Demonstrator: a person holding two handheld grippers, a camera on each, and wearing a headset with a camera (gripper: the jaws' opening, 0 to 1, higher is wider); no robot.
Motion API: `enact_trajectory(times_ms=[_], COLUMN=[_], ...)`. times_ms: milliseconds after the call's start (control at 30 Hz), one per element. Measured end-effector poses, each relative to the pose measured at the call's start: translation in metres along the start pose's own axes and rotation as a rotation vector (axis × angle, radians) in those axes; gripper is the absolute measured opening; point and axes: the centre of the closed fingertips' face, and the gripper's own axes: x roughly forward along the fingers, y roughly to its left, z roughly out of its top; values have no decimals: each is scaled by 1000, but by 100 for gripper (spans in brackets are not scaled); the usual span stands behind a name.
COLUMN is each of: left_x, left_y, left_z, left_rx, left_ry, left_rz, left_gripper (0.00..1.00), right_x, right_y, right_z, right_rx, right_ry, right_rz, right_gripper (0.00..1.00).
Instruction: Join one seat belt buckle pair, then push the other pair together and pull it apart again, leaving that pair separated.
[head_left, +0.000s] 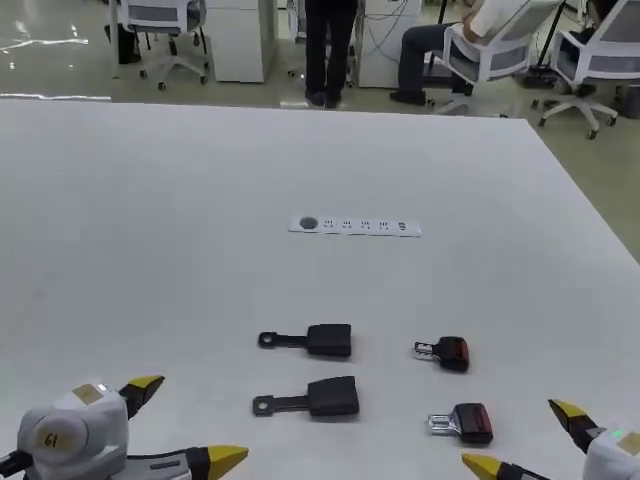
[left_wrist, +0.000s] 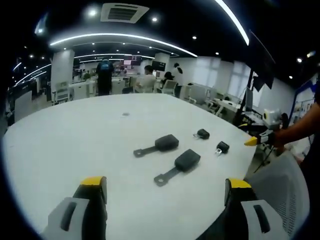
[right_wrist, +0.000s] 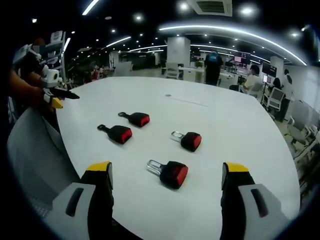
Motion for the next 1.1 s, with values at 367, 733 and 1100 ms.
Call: enact_trajectory(times_ms=[367, 733, 1100], left_x=[0, 3, 10], left_y=[1, -2, -7], left_z=[1, -1, 3], left_rx=[1, -2, -3], left_ry=[-1, 2, 3], left_rz=[2, -1, -10], left_gripper=[99, 99, 99], right_x=[3, 3, 8], right_y=[1, 2, 5], right_z=[1, -2, -5], right_rx=[0, -12, -35], right_ry=[-3, 8, 25], right_rz=[9, 21, 56], right_gripper=[90, 90, 90])
